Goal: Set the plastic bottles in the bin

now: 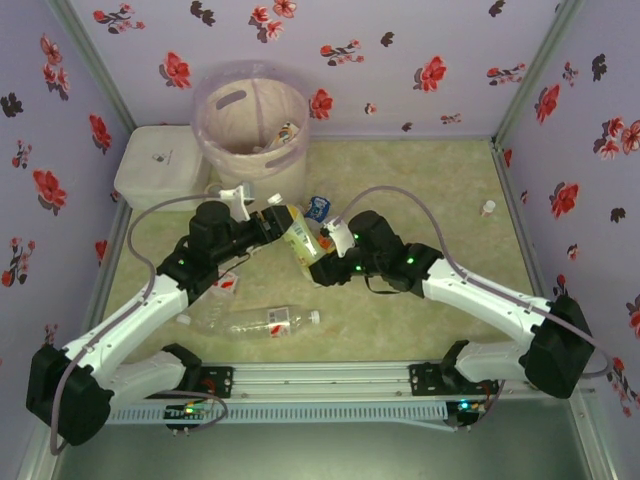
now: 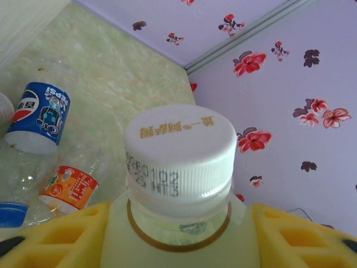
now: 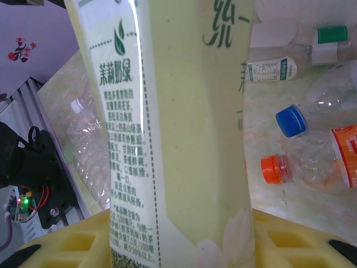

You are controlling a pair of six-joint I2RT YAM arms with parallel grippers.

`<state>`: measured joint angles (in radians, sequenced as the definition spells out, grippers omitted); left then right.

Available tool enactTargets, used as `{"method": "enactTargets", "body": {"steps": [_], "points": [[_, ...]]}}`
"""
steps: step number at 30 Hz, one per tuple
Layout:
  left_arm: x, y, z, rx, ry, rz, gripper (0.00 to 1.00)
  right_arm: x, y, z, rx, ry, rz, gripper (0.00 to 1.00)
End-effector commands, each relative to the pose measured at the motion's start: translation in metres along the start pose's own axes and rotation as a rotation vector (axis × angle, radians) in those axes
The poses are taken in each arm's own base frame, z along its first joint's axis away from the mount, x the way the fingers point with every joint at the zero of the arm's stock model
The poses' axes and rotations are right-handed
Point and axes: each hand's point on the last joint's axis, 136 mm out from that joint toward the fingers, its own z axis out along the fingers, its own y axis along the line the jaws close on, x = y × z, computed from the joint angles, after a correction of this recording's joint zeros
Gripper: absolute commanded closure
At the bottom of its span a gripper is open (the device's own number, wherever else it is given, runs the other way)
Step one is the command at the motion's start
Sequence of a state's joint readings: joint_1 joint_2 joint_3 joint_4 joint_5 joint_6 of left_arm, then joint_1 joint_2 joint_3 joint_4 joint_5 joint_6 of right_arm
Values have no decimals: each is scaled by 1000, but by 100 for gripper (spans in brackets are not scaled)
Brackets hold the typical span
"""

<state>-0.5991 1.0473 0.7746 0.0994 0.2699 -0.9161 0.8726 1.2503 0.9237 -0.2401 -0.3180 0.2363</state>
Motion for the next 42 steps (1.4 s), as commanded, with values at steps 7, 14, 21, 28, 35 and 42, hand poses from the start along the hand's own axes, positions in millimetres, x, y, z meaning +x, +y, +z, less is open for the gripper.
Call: {"method": "enactTargets", "body": {"steps": [7, 14, 21, 28, 35, 42], "points": [[-64, -78, -17, 115, -73, 220, 60, -35, -19, -45, 180, -118, 5, 1], [-158, -144, -59, 75, -229, 452, 68, -36, -45, -104, 365, -256, 63, 1], [-250, -123, -48, -196, -337, 565, 90, -22, -50, -134, 395, -313, 169, 1], [-290, -56, 6, -458, -236, 701, 95, -1, -56, -156, 448, -323, 226, 1], [-270, 15, 62, -561, -1, 707, 100, 18, -64, -166, 501, -302, 252, 1], [-236, 70, 103, -567, 181, 691, 100, 26, -72, -151, 514, -259, 262, 1]]}}
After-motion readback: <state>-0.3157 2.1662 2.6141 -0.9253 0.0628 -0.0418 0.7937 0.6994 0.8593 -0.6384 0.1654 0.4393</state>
